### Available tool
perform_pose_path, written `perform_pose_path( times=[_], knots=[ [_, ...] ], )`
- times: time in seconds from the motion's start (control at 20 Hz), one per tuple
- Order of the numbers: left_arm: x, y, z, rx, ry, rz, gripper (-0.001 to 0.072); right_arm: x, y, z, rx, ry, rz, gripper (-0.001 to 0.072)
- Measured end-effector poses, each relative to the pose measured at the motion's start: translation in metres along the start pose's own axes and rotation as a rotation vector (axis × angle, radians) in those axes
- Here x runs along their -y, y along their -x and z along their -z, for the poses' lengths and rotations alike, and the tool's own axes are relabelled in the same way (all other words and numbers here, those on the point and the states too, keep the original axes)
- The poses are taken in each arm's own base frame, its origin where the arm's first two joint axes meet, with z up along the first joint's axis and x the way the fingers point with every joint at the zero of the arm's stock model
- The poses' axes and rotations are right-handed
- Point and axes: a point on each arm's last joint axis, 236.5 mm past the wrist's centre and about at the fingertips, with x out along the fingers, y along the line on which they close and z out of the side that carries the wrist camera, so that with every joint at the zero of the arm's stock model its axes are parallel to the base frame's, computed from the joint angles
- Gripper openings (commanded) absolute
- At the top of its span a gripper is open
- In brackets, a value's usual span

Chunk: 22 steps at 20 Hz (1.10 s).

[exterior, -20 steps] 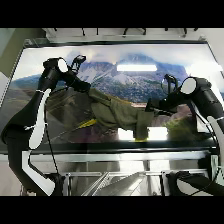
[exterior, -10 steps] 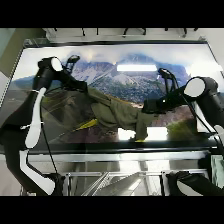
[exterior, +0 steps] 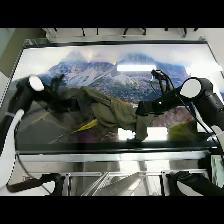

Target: Fold the shirts.

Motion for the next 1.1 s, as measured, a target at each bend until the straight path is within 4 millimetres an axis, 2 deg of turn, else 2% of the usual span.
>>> perform_pose_path(
  times=[0.15,0.3,0.5,0.7,0.8,0.9,0.95,1.0,1.1],
  knots=[
    [0.026,-0.037,0.033,0.022,0.077,0.115,0.0698,-0.004,0.0,-0.003,0.011,0.002,-0.014,0.0641],
    [0.05,-0.073,0.048,0.032,0.149,0.217,0.0698,-0.009,0.0,-0.004,0.015,-0.004,-0.036,0.0641],
    [0.078,-0.114,0.051,0.01,0.183,0.298,0.0698,-0.013,0.0,-0.002,0.009,-0.007,-0.053,0.064],
    [0.106,-0.141,0.034,0.037,0.15,0.321,0.0692,-0.014,0.0,0.006,-0.025,-0.007,-0.057,0.064],
    [0.117,-0.153,0.026,0.051,0.123,0.317,0.061,-0.014,0.001,0.01,-0.044,-0.007,-0.058,0.064],
    [0.125,-0.165,0.025,0.044,0.1,0.311,0.0218,-0.014,0.001,0.013,-0.054,-0.007,-0.059,0.0639],
    [0.128,-0.17,0.027,0.034,0.087,0.307,0.0069,-0.014,0.001,0.014,-0.057,-0.007,-0.058,0.064],
    [0.13,-0.173,0.029,0.028,0.068,0.301,0.0014,-0.014,0.001,0.014,-0.059,-0.007,-0.057,0.064],
    [0.133,-0.171,0.034,0.027,0.049,0.303,0.0014,-0.011,0.001,0.015,-0.065,-0.005,-0.047,0.064]
  ],
)
